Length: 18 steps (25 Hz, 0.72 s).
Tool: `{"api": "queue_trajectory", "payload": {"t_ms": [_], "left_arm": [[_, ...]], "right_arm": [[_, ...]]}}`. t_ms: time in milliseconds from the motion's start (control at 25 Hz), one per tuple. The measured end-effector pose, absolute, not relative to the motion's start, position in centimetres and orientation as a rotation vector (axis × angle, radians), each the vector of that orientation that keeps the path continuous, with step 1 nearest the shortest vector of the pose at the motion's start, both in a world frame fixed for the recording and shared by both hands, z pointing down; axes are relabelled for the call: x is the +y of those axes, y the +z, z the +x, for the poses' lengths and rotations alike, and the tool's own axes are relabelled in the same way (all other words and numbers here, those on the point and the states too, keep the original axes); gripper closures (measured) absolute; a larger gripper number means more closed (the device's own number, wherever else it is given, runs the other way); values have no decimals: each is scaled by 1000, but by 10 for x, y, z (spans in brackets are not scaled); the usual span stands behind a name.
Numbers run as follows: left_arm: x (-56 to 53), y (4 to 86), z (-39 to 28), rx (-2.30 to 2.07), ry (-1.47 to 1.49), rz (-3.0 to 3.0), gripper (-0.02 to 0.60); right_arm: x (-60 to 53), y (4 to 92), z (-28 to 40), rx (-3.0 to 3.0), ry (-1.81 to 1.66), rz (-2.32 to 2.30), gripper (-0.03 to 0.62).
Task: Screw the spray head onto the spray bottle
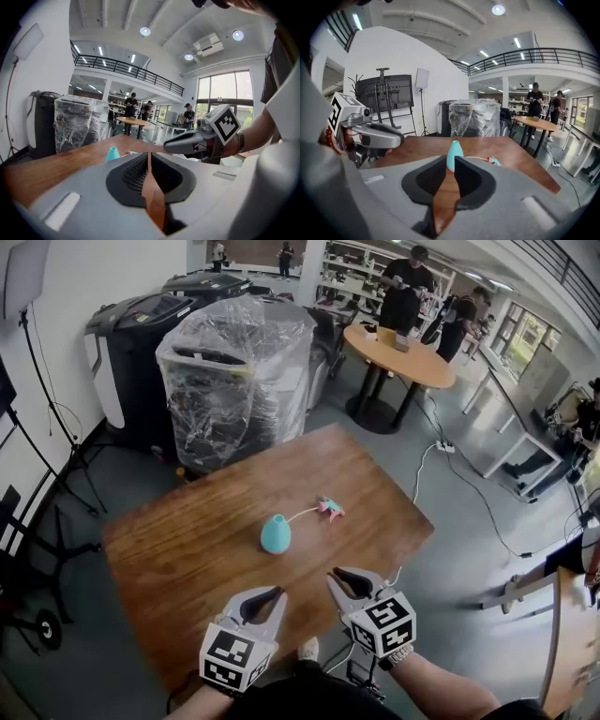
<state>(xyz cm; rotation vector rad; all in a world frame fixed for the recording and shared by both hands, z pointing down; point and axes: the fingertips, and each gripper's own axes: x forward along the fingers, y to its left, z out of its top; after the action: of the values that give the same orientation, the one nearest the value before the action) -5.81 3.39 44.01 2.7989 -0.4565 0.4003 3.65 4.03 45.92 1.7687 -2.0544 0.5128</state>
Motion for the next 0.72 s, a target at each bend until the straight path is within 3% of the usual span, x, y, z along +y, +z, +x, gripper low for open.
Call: {"api": "queue_trajectory", "payload": {"t_ms": [720], "left_arm": [[4,448,30,-512,461,2784,514]], "right_arm": [[-18,455,129,-2080,484,1655,553]]}}
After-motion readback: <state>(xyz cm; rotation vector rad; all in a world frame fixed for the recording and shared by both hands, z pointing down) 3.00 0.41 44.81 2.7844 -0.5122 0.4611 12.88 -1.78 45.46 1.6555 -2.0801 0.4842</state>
